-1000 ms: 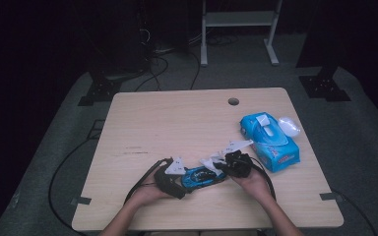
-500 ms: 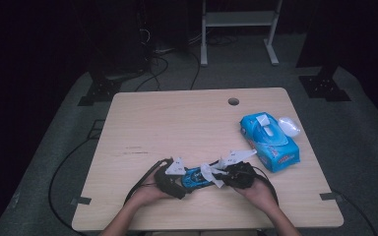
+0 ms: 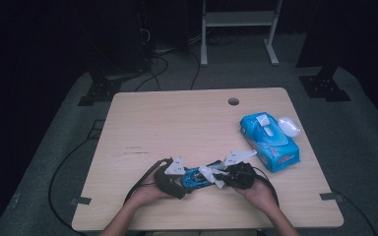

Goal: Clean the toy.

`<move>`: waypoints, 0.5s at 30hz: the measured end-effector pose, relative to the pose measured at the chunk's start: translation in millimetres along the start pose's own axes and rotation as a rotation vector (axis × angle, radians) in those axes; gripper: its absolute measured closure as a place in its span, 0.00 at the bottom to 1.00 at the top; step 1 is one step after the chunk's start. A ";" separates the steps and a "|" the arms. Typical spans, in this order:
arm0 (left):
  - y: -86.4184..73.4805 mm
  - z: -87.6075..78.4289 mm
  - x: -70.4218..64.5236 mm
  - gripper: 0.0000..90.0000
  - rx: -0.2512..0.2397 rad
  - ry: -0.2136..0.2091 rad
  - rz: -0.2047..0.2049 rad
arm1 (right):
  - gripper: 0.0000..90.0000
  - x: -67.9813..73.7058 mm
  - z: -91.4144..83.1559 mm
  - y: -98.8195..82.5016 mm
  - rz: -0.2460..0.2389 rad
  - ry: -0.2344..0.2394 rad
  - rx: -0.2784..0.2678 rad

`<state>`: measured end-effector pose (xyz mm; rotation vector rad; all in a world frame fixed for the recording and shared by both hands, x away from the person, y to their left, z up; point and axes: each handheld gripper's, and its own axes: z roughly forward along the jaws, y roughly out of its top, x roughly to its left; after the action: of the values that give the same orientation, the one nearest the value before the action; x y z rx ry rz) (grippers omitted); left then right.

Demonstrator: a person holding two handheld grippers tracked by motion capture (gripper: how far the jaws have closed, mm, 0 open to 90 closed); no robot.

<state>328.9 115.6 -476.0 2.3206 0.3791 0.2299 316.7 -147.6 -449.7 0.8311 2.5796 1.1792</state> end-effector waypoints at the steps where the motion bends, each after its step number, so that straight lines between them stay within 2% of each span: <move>1: 0.1 0.1 0.0 0.27 0.000 0.000 0.001 | 0.91 -4.3 -2.5 -1.9 -0.002 -0.036 0.007; 2: 0.2 0.4 0.0 0.27 0.000 0.000 0.003 | 0.91 -7.0 -4.4 -3.3 0.006 -0.049 0.015; 3: 0.4 0.5 -0.1 0.27 0.001 0.001 0.004 | 0.91 -10.2 -6.5 -5.2 0.039 -0.031 0.001; 5: 0.0 0.0 0.5 0.27 0.002 -0.002 0.004 | 0.91 -5.9 -4.8 -5.1 0.008 -0.041 0.000; 7: -0.3 -0.5 0.7 0.27 0.002 -0.003 0.003 | 0.91 -0.2 -1.8 -3.4 -0.002 0.005 -0.019; 9: -0.4 -0.6 0.5 0.27 0.001 -0.002 0.002 | 0.91 2.1 -0.3 -1.8 -0.017 0.009 -0.015; 11: -0.2 -0.4 0.3 0.27 0.002 0.000 0.002 | 0.91 -2.6 -1.7 -3.1 0.007 0.012 -0.014; 13: 0.0 -0.1 -0.1 0.27 0.001 0.001 0.000 | 0.91 -7.3 -4.6 -5.3 0.020 -0.014 -0.008; 15: 0.2 -0.1 -0.1 0.27 0.002 0.002 0.003 | 0.91 -8.1 -5.4 -6.1 0.035 -0.012 -0.012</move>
<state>328.9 115.5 -475.8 2.3233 0.3776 0.2335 318.8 -158.8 -451.2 0.8812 2.5555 1.1946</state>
